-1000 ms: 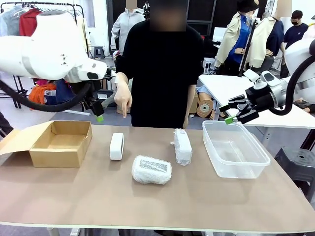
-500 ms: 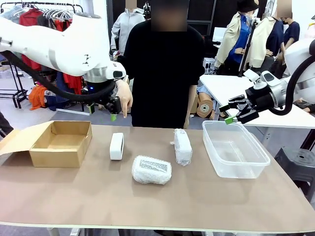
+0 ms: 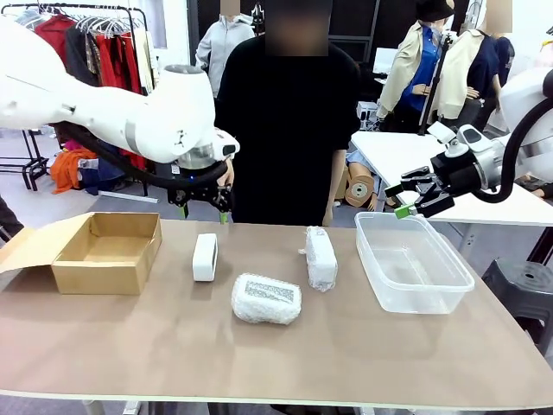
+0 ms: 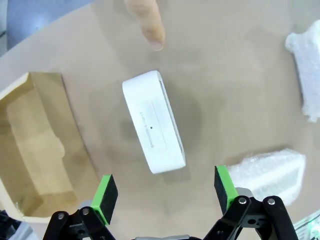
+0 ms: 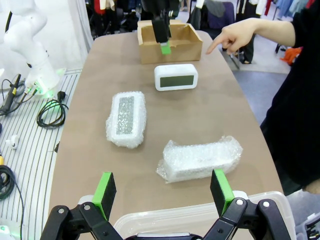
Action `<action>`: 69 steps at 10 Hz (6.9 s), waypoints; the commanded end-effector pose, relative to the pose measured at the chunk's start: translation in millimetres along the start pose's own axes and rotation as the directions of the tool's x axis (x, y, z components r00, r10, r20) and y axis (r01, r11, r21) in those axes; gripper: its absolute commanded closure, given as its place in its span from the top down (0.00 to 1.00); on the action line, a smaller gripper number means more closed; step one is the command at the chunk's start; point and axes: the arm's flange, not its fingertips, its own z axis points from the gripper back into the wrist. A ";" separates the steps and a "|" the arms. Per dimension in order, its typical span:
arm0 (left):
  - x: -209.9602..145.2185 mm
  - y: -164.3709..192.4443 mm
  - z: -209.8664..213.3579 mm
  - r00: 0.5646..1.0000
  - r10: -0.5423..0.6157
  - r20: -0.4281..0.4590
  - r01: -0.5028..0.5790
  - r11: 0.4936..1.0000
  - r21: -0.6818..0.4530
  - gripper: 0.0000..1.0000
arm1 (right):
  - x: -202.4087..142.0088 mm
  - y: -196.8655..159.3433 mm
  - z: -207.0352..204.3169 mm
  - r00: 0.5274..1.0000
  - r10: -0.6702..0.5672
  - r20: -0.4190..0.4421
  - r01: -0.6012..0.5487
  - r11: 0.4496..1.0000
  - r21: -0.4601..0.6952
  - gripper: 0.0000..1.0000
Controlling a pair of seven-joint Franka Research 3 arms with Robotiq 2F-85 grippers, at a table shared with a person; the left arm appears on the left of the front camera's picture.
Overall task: Separate and place wrapped and unwrapped clocks.
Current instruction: Pick up the Digital clock indicated by the person, then if the picked Digital clock is wrapped, place it in the Package Box ; if not, place it in the Organizing box.
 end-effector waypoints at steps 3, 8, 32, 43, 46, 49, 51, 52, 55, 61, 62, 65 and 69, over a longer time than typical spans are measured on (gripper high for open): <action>2.1 -10.1 -37.4 0.996 0.083 -0.018 -0.082 0.996 0.046 1.00 | 0.5 -0.3 0.9 1.000 0.002 0.000 -0.002 1.000 -0.002 1.00; -1.1 6.4 -70.5 0.995 0.068 -0.067 -0.067 0.998 0.020 1.00 | 0.5 -0.3 0.9 1.000 0.002 0.000 -0.002 1.000 -0.002 1.00; -2.4 12.0 -68.3 0.998 -0.011 -0.067 0.015 0.998 0.061 0.00 | 0.5 -0.3 0.9 1.000 0.002 0.000 -0.002 1.000 -0.002 1.00; 23.0 -30.7 152.0 0.998 -0.057 -0.024 0.059 0.996 0.064 0.00 | 0.5 -0.3 0.9 1.000 0.002 0.000 -0.002 1.000 -0.002 1.00; 30.1 -37.2 204.2 0.995 -0.092 0.025 0.090 0.993 0.072 0.00 | 0.5 -0.3 0.9 1.000 0.002 0.000 -0.002 1.000 -0.002 1.00; 24.1 -38.0 208.8 0.997 -0.072 0.034 0.070 0.996 0.050 0.00 | 0.5 -0.3 0.9 1.000 0.002 0.000 -0.002 1.000 -0.002 1.00; 24.1 -38.0 208.8 0.997 -0.072 0.034 0.070 0.996 0.050 0.00 | 0.5 -0.3 0.9 1.000 0.002 0.000 -0.002 1.000 -0.002 1.00; 24.1 -38.0 208.8 0.997 -0.072 0.034 0.070 0.996 0.050 0.00 | 0.5 -0.3 0.9 1.000 0.002 0.000 -0.002 1.000 -0.002 1.00; 24.1 -38.0 208.8 0.997 -0.072 0.034 0.070 0.996 0.050 0.00 | 0.5 -0.3 0.9 1.000 0.002 0.000 -0.002 1.000 -0.002 1.00; 24.1 -38.0 208.8 0.997 -0.072 0.034 0.070 0.996 0.050 0.00 | 0.5 -0.3 0.9 1.000 0.002 0.000 -0.002 1.000 -0.002 1.00; 24.1 -38.0 208.8 0.997 -0.072 0.034 0.070 0.996 0.050 0.00 | 0.5 -0.3 0.9 1.000 0.002 0.000 -0.002 1.000 -0.002 1.00; 24.1 -38.0 208.8 0.997 -0.072 0.034 0.070 0.996 0.050 0.00 | 0.5 -0.3 0.9 1.000 0.002 0.000 -0.002 1.000 -0.002 1.00; 12.7 -89.2 198.7 0.999 -0.007 -0.034 0.004 0.996 -0.084 0.00 | 0.5 -0.3 0.9 1.000 0.002 0.000 -0.002 1.000 -0.002 1.00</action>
